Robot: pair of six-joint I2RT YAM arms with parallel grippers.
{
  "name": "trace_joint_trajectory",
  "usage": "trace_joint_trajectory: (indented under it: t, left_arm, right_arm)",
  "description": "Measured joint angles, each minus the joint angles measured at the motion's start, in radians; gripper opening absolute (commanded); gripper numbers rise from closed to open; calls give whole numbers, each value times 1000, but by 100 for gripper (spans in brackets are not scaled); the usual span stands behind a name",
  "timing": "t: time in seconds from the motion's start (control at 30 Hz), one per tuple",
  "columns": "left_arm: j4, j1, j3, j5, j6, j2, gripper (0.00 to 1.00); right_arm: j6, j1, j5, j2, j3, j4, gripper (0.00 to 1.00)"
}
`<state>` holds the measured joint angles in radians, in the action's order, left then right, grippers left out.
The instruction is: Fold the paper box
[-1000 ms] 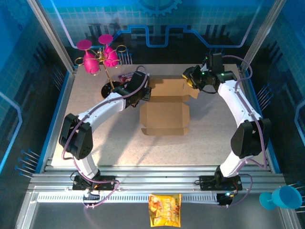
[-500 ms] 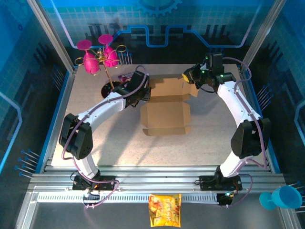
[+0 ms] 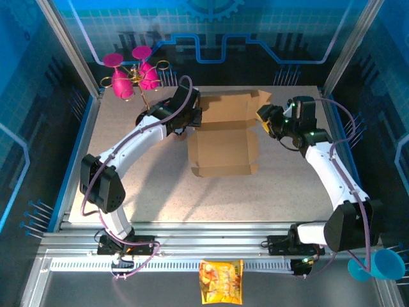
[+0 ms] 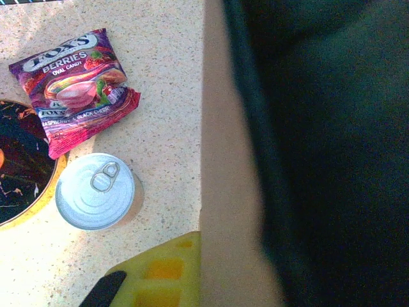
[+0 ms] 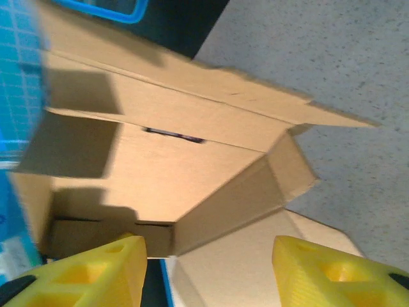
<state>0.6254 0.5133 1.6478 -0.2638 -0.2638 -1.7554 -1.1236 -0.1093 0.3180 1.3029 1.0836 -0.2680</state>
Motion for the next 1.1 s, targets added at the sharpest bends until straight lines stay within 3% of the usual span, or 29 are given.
trace_joint_trajectory:
  t: [0.13,0.4,0.87,1.1]
  left_arm:
    - [33,0,25,0,0,-12,0]
    - [99,0,82,5,0,-50,0]
    - [152,0,125,19,-24,-73,0]
    - [157,0,146,26,-25,-86,0]
  right_arm:
    - [37,0,-14,12,-71,19,52]
    - [123,-1,-23,135,-22,64,46]
    - [161,-25,-23,215,26,59,45]
    - [180,-27,-56,209,23,31,52]
